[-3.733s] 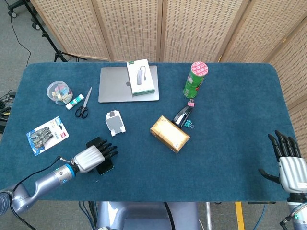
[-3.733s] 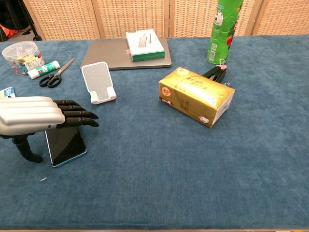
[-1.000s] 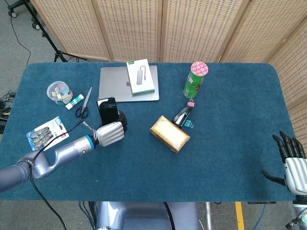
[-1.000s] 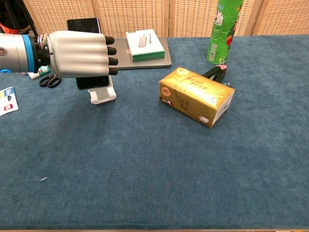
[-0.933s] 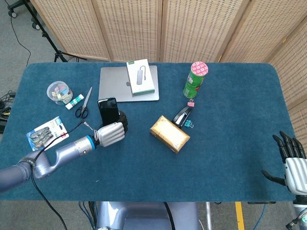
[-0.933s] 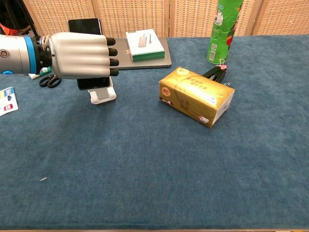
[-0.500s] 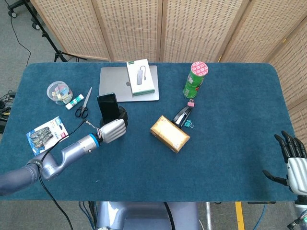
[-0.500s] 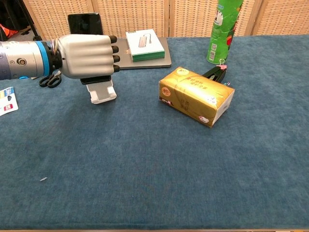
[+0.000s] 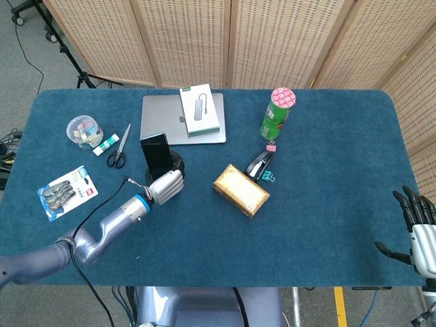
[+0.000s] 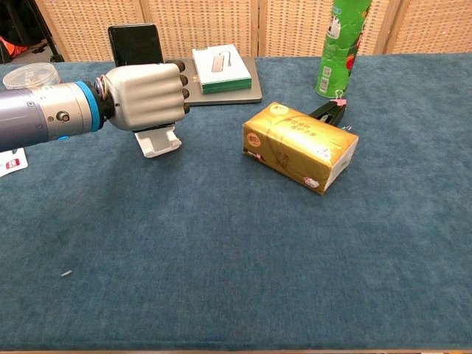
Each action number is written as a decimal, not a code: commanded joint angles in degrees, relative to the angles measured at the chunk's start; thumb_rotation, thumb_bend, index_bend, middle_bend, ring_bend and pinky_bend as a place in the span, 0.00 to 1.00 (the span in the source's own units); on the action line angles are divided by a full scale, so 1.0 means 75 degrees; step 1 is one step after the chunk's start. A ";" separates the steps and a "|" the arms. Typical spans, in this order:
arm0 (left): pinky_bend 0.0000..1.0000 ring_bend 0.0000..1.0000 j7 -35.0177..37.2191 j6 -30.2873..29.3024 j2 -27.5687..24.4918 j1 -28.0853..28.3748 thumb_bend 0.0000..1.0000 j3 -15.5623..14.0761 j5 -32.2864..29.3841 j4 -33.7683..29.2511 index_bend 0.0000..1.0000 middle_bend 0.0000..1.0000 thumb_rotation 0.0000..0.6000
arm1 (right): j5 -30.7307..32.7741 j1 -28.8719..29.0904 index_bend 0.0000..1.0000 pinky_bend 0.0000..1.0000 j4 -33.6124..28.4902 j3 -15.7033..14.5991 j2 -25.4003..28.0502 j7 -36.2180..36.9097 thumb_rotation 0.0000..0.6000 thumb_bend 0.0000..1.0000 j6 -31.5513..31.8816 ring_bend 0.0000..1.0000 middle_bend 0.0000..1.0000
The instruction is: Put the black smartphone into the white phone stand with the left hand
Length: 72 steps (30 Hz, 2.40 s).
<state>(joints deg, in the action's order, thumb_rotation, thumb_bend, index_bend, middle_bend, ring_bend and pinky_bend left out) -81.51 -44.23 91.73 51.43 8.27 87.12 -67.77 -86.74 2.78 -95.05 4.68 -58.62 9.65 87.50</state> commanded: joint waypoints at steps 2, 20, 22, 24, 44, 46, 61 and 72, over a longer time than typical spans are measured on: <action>0.35 0.37 -0.0288 -0.0011 0.0092 0.0013 0.00 -0.0007 -0.0233 -0.0046 0.60 0.43 1.00 | 0.0001 -0.0004 0.00 0.00 -0.0001 0.0002 0.0017 0.0034 1.00 0.00 0.0001 0.00 0.00; 0.35 0.25 -0.1386 -0.0265 0.0400 0.0093 0.00 -0.0184 -0.1514 -0.0194 0.35 0.14 1.00 | 0.0011 -0.0009 0.00 0.00 -0.0024 -0.0001 0.0080 0.0155 1.00 0.00 -0.0029 0.00 0.00; 0.35 0.23 -0.1438 -0.0307 0.0404 0.0109 0.00 -0.0207 -0.1599 -0.0236 0.32 0.11 1.00 | 0.0010 -0.0011 0.00 0.00 -0.0026 -0.0002 0.0085 0.0162 1.00 0.00 -0.0027 0.00 0.00; 0.35 0.23 -0.1491 -0.0345 0.0405 0.0142 0.00 -0.0256 -0.1692 -0.0285 0.32 0.09 1.00 | 0.0010 -0.0015 0.00 0.00 -0.0032 0.0000 0.0091 0.0167 1.00 0.00 -0.0019 0.00 0.00; 0.35 0.09 -0.1409 -0.0988 -0.0842 0.0190 0.00 -0.0712 -0.2243 -0.2167 0.17 0.00 1.00 | -0.0057 -0.0026 0.00 0.00 -0.0086 -0.0041 0.0136 0.0164 1.00 0.00 -0.0024 0.00 0.00; 0.35 0.08 -0.1116 -0.1053 -0.1097 0.0141 0.00 -0.0797 -0.2120 -0.2477 0.16 0.00 1.00 | -0.0070 -0.0034 0.00 0.00 -0.0099 -0.0047 0.0135 0.0143 1.00 0.00 -0.0007 0.00 0.00; 0.24 0.00 0.6293 -0.4022 -0.2938 -0.1335 0.00 -0.1659 0.1158 -0.2949 0.07 0.00 1.00 | -0.0145 -0.0039 0.00 0.00 -0.0180 -0.0096 0.0084 -0.0092 1.00 0.00 0.0003 0.00 0.00; 0.12 0.00 1.0024 -0.6327 -0.2667 -0.3925 0.00 -0.1629 -0.0383 -0.2519 0.02 0.00 1.00 | -0.0172 -0.0070 0.00 0.00 -0.0200 -0.0085 0.0001 -0.0341 1.00 0.00 0.0114 0.00 0.00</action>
<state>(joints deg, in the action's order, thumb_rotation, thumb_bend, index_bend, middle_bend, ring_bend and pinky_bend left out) -12.39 -87.99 71.67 28.50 -3.57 88.89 -87.41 -88.02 2.28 -96.57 4.03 -58.58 7.14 88.30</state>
